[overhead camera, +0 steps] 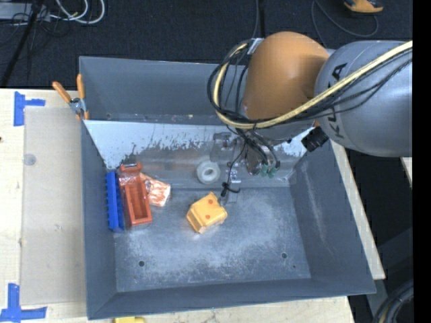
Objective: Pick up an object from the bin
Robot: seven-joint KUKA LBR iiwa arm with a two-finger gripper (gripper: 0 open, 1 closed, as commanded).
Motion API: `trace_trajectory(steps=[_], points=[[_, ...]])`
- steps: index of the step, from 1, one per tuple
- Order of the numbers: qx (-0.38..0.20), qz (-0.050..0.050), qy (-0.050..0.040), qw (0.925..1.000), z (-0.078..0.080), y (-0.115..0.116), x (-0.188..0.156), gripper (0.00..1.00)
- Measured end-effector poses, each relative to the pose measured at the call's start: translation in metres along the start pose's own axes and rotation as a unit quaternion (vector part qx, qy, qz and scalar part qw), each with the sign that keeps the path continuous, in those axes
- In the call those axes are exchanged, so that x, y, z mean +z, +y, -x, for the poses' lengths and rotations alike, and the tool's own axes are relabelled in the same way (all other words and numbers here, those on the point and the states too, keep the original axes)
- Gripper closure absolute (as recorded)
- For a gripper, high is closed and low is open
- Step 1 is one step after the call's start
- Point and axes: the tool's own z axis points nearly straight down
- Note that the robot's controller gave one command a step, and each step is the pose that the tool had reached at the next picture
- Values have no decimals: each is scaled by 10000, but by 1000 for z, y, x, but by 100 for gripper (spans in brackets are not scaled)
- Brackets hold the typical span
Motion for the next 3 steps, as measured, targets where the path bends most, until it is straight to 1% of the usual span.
trace_trajectory(steps=[1, 2, 3], points=[[7, 3, -37, 10000, 1, 0, -5, 0], [-272, 2, -64, 9996, 0, -1, 7, 0], [-1577, -4, -61, 9875, -2, -6, 66, 0]])
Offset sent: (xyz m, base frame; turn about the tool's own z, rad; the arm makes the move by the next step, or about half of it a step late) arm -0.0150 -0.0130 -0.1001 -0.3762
